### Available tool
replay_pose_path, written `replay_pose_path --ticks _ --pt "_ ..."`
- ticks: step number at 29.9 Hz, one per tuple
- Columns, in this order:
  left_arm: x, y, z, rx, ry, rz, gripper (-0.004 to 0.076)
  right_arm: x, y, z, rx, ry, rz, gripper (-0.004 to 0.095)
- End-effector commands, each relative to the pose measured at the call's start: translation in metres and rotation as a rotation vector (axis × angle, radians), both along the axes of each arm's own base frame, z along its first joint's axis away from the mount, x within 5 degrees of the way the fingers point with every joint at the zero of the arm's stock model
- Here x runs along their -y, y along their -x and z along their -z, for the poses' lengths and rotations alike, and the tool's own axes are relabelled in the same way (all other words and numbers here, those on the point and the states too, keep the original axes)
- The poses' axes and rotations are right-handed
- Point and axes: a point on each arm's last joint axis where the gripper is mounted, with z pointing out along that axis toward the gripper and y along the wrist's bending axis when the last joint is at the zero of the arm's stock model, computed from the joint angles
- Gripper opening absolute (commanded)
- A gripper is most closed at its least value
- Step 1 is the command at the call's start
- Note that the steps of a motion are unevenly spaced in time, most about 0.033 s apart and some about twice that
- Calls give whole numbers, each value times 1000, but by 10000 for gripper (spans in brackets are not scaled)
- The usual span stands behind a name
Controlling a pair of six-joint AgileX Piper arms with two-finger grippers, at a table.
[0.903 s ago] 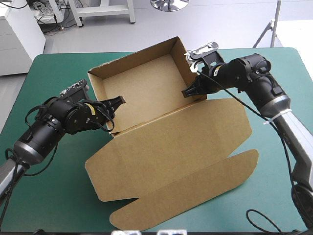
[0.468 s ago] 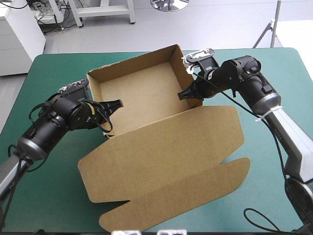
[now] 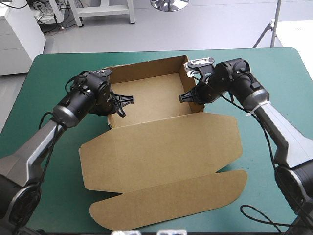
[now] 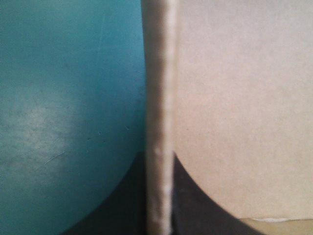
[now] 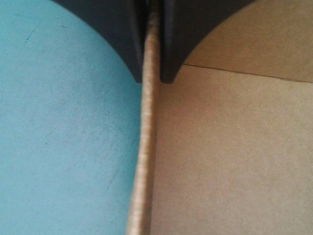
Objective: Fold the box
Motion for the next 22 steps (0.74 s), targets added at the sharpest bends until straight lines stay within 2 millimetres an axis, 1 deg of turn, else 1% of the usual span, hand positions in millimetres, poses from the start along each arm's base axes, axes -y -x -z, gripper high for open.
replay_pose_path --ticks 1,6,9,12,14,16,22 --pt "-1 -12 -9 42 -73 53 -10 11 -3 -11 54 29 26 -13" --pt "8 -30 20 -40 -114 55 -10 9 -14 13 -14 78 33 -13" --pt "14 -36 38 -99 -128 107 -10 6 -21 27 -46 93 33 -13" --pt "19 -39 53 -153 -132 128 -10 4 -26 37 -73 97 51 -13" --pt "20 -41 60 -178 -139 139 -10 4 -27 41 -78 107 63 -13" --pt "21 -43 66 -200 -129 151 -10 6 -28 42 -74 127 77 -13" --pt "18 -45 69 -240 -38 117 -10 10 -28 43 -83 163 107 -13"
